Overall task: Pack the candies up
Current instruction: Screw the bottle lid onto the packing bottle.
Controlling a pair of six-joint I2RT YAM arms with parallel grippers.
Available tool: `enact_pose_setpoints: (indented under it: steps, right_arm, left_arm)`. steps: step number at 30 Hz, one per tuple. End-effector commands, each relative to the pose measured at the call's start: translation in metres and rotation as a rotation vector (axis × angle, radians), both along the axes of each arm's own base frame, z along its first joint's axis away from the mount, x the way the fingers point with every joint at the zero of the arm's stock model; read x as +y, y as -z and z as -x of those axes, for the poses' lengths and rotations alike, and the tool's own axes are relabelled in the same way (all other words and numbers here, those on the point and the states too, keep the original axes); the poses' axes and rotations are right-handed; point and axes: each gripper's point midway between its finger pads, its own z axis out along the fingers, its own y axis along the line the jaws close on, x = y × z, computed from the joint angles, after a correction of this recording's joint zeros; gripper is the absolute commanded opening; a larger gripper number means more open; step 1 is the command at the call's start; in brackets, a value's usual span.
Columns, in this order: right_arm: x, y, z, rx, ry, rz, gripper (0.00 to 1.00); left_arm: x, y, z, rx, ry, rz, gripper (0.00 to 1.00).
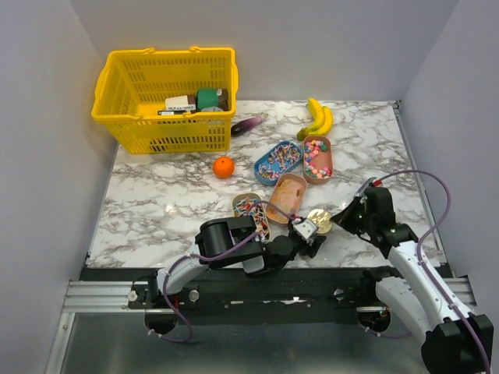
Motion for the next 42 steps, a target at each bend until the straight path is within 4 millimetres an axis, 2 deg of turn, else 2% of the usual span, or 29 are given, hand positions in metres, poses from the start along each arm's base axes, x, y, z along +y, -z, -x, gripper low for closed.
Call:
enact_pose_setpoints:
  steps: [1,7,11,16,17,18,19,21,22,23,24,25,27,33,40,42]
  right_arm:
    - [0.015,0.045,0.05,0.172,-0.071,-0.09,0.01]
    - [0.027,0.048,0.07,0.172,-0.078,-0.197,0.01]
    - [0.03,0.044,0.076,0.167,-0.082,-0.225,0.01]
    - [0.023,0.023,0.068,0.111,-0.064,-0.19,0.01]
    - [0.02,0.019,0.069,0.111,-0.048,-0.174,0.01]
    - [0.01,0.008,0.06,0.068,-0.001,-0.129,0.01]
    - [0.004,0.0,0.056,0.041,0.024,-0.107,0.13]
    - [-0.01,-0.021,0.045,-0.034,0.085,-0.052,0.25]
    - [-0.013,-0.025,0.043,-0.045,0.107,-0.044,0.39]
    - [-0.013,-0.032,0.036,-0.084,0.105,-0.043,0.46]
    - [-0.016,-0.034,0.033,-0.087,0.114,-0.029,0.49]
    - [-0.017,-0.039,0.029,-0.092,0.124,-0.019,0.5]
    - [-0.02,-0.044,0.02,-0.105,0.12,0.008,0.5]
    - [-0.012,-0.029,0.002,-0.055,0.05,0.04,0.41]
    - [-0.004,-0.004,0.005,0.017,-0.032,0.048,0.32]
    - [-0.002,0.003,0.011,0.039,-0.046,0.043,0.24]
  left_arm:
    - [0.019,0.081,0.009,0.139,-0.009,-0.277,0.51]
    - [0.009,0.092,-0.001,0.157,-0.038,-0.318,0.51]
    - [0.006,0.095,-0.003,0.167,-0.037,-0.319,0.51]
    - [0.009,0.097,-0.001,0.168,-0.025,-0.326,0.51]
    - [0.009,0.097,0.001,0.166,-0.02,-0.328,0.51]
    - [0.01,0.096,0.002,0.163,-0.013,-0.323,0.51]
    - [0.014,0.098,0.004,0.162,-0.006,-0.331,0.51]
    - [0.014,0.094,0.008,0.157,0.018,-0.307,0.51]
    - [0.021,0.096,0.012,0.157,0.029,-0.315,0.51]
    - [0.021,0.096,0.018,0.162,0.056,-0.306,0.51]
    - [0.019,0.09,0.019,0.154,0.066,-0.277,0.51]
    - [0.025,0.092,0.023,0.159,0.078,-0.281,0.51]
    - [0.025,0.089,0.027,0.159,0.105,-0.267,0.51]
    - [0.028,0.092,0.039,0.167,0.151,-0.267,0.51]
    - [0.029,0.093,0.038,0.169,0.146,-0.272,0.51]
    - [0.029,0.095,0.037,0.17,0.136,-0.278,0.51]
